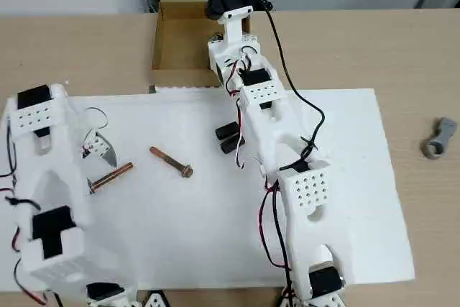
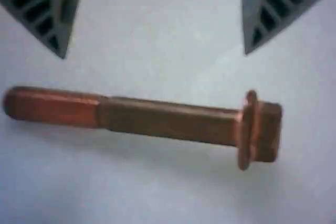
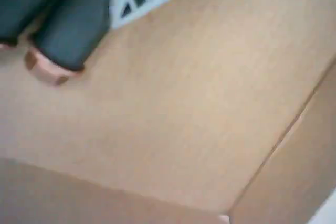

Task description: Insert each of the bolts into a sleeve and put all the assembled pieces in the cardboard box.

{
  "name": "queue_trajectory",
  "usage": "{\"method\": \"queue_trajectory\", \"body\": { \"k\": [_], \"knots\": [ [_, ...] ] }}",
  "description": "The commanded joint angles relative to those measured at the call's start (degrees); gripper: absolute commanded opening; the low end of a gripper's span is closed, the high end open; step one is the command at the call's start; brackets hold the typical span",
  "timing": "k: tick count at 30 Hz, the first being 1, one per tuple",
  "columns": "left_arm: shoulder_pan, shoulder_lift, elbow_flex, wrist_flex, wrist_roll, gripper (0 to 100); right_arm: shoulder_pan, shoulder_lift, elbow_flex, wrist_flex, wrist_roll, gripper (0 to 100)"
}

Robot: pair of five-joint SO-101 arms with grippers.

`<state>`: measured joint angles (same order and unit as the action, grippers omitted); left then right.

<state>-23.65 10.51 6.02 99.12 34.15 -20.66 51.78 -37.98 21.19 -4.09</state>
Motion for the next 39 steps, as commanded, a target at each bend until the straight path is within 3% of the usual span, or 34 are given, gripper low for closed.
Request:
{"method": "queue_trajectory", "body": {
  "k": [1,21,39],
  "knots": [
    [-0.35,1.93,-2.15,1.41,0.18,20,0.48,-5.67,-2.9,0.13,-0.35,17.7],
    [-0.88,15.21,-7.96,0.88,0.44,20,-0.75,-2.33,-2.9,0.04,-0.44,17.7],
    [-0.7,15.21,-19.03,1.14,0.18,18,-0.57,-2.07,-2.9,0.04,-0.44,17.7]
  ]
}}
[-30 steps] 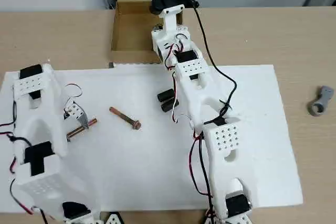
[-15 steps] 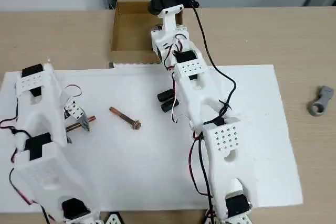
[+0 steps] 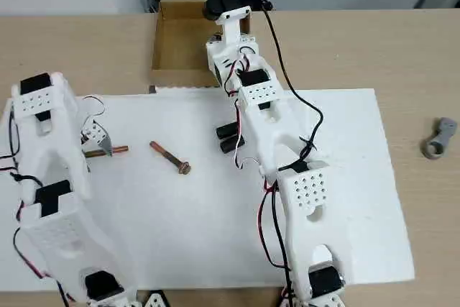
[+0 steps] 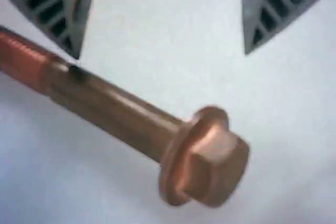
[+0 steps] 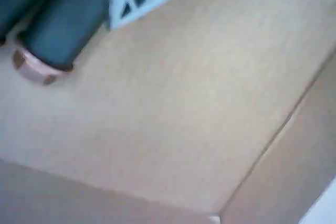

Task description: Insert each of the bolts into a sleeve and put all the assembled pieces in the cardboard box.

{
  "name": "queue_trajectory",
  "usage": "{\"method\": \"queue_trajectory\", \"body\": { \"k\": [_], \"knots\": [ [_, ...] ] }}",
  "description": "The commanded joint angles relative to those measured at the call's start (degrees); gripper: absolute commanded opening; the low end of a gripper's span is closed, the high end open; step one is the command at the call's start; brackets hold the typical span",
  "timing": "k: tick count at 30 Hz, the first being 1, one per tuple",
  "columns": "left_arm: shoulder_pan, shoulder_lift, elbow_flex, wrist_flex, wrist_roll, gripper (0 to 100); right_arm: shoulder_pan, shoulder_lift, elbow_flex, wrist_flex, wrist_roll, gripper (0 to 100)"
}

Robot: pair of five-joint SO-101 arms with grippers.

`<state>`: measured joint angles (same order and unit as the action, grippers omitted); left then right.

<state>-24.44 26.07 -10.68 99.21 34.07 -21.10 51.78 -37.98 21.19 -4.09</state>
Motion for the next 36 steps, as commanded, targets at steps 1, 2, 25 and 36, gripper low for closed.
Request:
{"method": "queue_trajectory", "body": {
  "k": [1,2,25,36],
  "knots": [
    [0.0,-0.53,-2.33,1.05,0.44,18,-0.13,-2.07,-2.9,0.04,-0.44,17.7],
    [0.0,-1.05,-2.33,1.05,0.44,18,-0.13,-2.07,-2.9,0.04,-0.44,17.7],
    [-0.62,-12.92,6.29,-6.24,15.82,19,-0.04,-1.98,-2.9,0.04,-0.53,17.7],
    [-2.37,1.67,6.64,-9.05,18.02,19,-0.13,-1.98,-2.9,0.04,-0.53,17.7]
  ]
}}
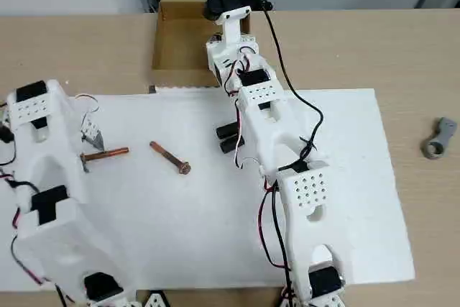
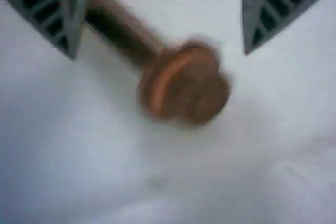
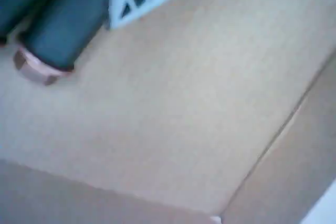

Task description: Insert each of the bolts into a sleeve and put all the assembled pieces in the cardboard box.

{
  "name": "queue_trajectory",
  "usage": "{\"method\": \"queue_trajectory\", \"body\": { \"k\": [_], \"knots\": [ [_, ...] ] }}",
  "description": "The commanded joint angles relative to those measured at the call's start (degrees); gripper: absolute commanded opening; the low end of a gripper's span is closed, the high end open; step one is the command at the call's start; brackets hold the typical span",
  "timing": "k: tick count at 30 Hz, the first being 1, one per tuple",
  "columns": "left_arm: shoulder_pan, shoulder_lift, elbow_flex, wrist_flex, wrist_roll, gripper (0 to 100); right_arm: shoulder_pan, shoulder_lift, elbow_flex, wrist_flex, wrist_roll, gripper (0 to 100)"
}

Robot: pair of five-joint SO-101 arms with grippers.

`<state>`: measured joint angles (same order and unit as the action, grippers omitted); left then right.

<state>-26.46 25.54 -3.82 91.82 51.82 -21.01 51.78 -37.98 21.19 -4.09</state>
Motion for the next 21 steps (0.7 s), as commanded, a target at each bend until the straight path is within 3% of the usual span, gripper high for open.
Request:
{"method": "queue_trajectory", "body": {
  "k": [1,9,13,18,21],
  "knots": [
    [-0.44,3.25,-0.22,-2.11,0.26,19,-0.22,-1.98,-2.9,0.04,-0.53,17.7],
    [-0.53,5.1,-0.31,-3.16,0.26,18,-0.13,-1.98,-2.9,0.04,-0.53,17.7],
    [-0.53,5.1,-0.84,-3.16,-0.26,11,-0.22,-1.98,-2.9,0.04,-0.53,17.7],
    [-0.18,5.1,-7.43,-0.97,-7.65,1,-0.22,-2.07,-2.9,0.04,-0.53,17.7],
    [-0.26,5.1,-11.82,3.16,-9.05,1,-0.22,-2.15,-2.9,0.04,-0.53,17.7]
  ]
}}
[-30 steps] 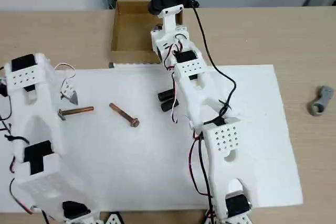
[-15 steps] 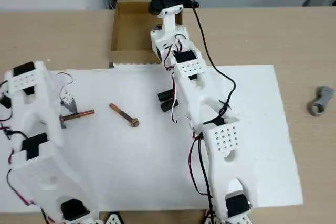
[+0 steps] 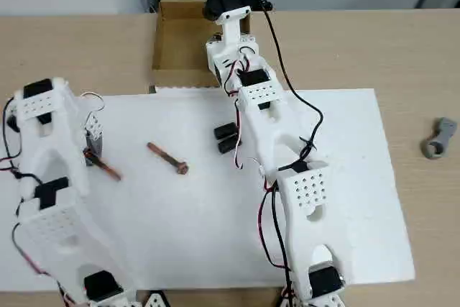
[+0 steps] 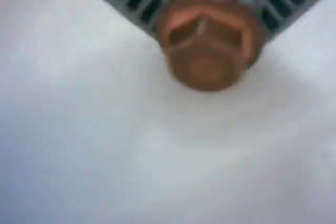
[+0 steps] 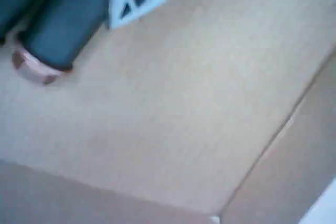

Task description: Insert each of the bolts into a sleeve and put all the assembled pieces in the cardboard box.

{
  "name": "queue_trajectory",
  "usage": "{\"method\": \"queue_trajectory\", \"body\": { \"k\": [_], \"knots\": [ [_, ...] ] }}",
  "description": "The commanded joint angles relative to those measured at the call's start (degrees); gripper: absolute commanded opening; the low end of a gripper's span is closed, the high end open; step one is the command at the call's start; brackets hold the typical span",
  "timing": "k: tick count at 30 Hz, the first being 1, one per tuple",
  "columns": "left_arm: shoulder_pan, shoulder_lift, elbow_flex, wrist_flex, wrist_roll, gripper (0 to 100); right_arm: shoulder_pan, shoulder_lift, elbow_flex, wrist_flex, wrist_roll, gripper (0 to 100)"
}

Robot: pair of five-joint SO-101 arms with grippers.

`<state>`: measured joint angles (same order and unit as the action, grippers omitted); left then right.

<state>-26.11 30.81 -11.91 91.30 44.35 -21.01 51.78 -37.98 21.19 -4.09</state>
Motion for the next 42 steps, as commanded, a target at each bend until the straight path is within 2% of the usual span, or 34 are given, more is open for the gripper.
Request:
{"method": "queue_trajectory", "body": {
  "k": [1,6,9,14,19,24,28,34,42],
  "knots": [
    [-0.62,-0.18,-5.23,5.01,-2.11,1,-0.22,-2.24,-2.9,0.04,-0.53,17.7],
    [-0.62,-0.18,-11.21,9.14,-4.4,1,-0.22,-2.77,-3.34,1.19,-0.53,17.7],
    [-0.62,-0.18,-12.35,9.14,-6.15,0,-0.22,-4.35,-5.54,8.4,-1.76,17.7],
    [-0.44,-4.22,-12.44,9.23,-9.93,0,-0.04,-11.65,-6.77,25.1,-13.1,17.7],
    [3.08,-14.33,-12.53,9.14,-16.0,0,-0.48,-19.91,-6.77,42.33,-23.74,17.7],
    [7.91,-24.26,-12.35,9.05,-21.8,0,-2.42,-24.48,-6.77,56.04,-35.43,17.7],
    [8.7,-29.1,-12.18,9.05,-24.88,0,-5.32,-25.01,-6.77,64.75,-44.48,17.7],
    [7.56,-32.88,-5.76,9.05,-26.46,0,-8.84,-24.66,-6.77,70.37,-56.62,17.6],
    [5.45,-34.55,-1.71,9.05,-26.55,0,-9.27,-24.66,-3.08,72.92,-62.77,17.6]
  ]
}}
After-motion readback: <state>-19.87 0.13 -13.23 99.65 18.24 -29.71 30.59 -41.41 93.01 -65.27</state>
